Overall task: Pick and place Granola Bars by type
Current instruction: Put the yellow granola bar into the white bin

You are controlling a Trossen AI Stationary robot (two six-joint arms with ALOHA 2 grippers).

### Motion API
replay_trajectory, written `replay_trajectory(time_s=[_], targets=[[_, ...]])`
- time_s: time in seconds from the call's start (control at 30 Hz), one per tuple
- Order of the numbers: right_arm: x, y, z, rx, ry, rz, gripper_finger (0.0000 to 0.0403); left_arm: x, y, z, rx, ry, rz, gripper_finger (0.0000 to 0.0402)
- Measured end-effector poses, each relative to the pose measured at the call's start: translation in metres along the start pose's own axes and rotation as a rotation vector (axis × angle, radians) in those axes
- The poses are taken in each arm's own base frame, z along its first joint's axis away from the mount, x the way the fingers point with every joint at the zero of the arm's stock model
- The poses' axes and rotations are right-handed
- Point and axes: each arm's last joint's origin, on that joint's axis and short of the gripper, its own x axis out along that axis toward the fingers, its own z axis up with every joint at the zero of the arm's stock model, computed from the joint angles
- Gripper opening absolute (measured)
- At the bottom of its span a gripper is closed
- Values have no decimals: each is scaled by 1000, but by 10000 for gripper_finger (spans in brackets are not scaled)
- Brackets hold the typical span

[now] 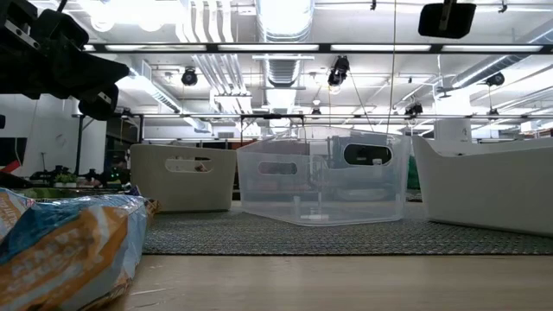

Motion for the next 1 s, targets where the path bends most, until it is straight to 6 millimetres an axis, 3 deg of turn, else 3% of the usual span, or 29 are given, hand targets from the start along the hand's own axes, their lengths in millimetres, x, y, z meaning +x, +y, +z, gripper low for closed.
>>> replay_trajectory(time_s=[1.0], targets=[[2, -1, 1, -26, 5, -7, 59, 0, 0, 0, 0, 0, 0, 0]])
